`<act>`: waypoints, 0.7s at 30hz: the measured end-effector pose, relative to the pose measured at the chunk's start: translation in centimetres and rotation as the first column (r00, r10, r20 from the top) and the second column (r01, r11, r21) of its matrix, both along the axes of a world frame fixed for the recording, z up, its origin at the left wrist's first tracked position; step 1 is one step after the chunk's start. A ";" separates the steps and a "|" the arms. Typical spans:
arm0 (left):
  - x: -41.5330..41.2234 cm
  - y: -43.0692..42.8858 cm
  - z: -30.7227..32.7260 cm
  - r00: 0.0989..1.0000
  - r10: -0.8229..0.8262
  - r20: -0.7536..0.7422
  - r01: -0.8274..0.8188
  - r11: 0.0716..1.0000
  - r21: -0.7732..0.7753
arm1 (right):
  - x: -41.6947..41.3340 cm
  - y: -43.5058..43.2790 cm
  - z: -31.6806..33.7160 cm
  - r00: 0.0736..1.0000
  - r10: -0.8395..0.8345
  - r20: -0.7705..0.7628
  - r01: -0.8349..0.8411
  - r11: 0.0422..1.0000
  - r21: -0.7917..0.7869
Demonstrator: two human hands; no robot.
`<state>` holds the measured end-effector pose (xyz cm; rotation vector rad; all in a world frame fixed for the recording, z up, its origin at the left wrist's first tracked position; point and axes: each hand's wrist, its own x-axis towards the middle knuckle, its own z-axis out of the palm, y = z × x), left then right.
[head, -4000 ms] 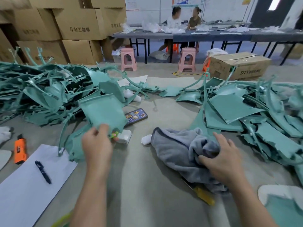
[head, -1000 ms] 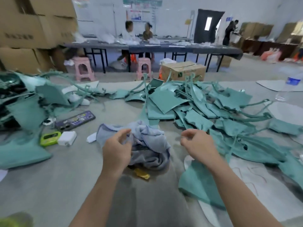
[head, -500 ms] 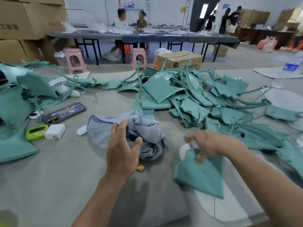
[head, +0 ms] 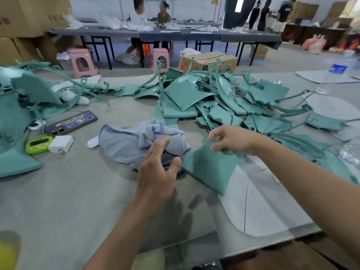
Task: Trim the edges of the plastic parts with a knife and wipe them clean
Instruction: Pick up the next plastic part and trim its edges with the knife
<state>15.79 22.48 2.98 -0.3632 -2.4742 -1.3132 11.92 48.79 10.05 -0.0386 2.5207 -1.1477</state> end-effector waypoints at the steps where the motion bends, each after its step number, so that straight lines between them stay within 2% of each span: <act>1: 0.1 -0.3 0.2 0.998 -0.047 0.046 0.042 0.993 0.106 | -0.3 -0.3 0.8 0.997 -0.064 -0.036 0.059 0.991 -0.119; 2: 0.1 -0.4 0.5 0.985 -0.128 0.116 0.092 0.955 0.281 | -0.5 -1.0 1.5 0.987 -0.142 -0.073 0.122 0.964 -0.235; 3: 0.0 -0.4 0.8 0.957 -0.230 0.176 0.121 0.869 0.479 | -0.8 -1.9 1.8 0.969 -0.223 -0.102 0.176 0.921 -0.347; 4: -0.1 -0.3 1.1 0.927 -0.302 0.221 0.103 0.774 0.625 | -0.8 -3.2 2.0 0.948 -0.292 -0.126 0.213 0.878 -0.429; 5: -0.4 -0.3 1.4 0.914 -0.322 0.248 0.060 0.711 0.701 | -0.8 -4.8 2.0 0.930 -0.338 -0.143 0.231 0.842 -0.487; 8: -1.4 -1.0 2.1 0.914 -0.259 0.311 -0.074 0.649 0.757 | -0.4 -9.8 1.1 0.911 -0.371 -0.178 0.236 0.825 -0.514; 11: -2.7 -4.1 2.2 0.903 -0.217 0.371 -0.155 0.640 0.753 | 0.3 -12.5 0.4 0.951 -0.283 -0.126 0.174 0.825 -0.537; 12: -3.0 -5.7 2.2 0.911 -0.191 0.366 -0.167 0.640 0.750 | 0.6 -12.9 0.4 0.965 -0.231 -0.126 0.141 0.859 -0.493; 13: -3.2 -7.4 2.3 0.924 -0.124 0.362 -0.205 0.640 0.741 | 0.8 -13.1 0.4 0.965 -0.185 -0.187 0.102 0.918 -0.384; 15: -3.5 -11.2 2.5 0.932 0.070 0.356 -0.322 0.613 0.721 | 1.0 -12.8 0.7 0.890 -0.081 -0.449 0.068 0.997 -0.045; 16: -3.6 -13.2 2.7 0.928 0.134 0.346 -0.356 0.590 0.725 | 1.1 -12.5 0.9 0.841 -0.054 -0.539 0.086 0.996 0.035; 17: -3.7 -15.1 2.8 0.931 0.156 0.331 -0.358 0.572 0.738 | 1.2 -12.2 1.2 0.822 -0.061 -0.566 0.093 0.995 0.028; 19: -3.8 -17.9 2.9 0.942 0.068 0.329 -0.313 0.534 0.786 | 1.4 -11.8 0.7 0.898 -0.139 -0.417 0.102 0.989 -0.109; 20: -3.8 -18.6 2.8 0.941 -0.020 0.339 -0.285 0.492 0.822 | 1.7 -11.9 -0.2 0.946 -0.123 -0.301 0.094 0.990 -0.107; 21: -3.8 -18.9 2.5 0.930 -0.113 0.349 -0.266 0.447 0.854 | 2.0 -12.4 -1.2 0.971 -0.054 -0.232 0.054 0.999 -0.008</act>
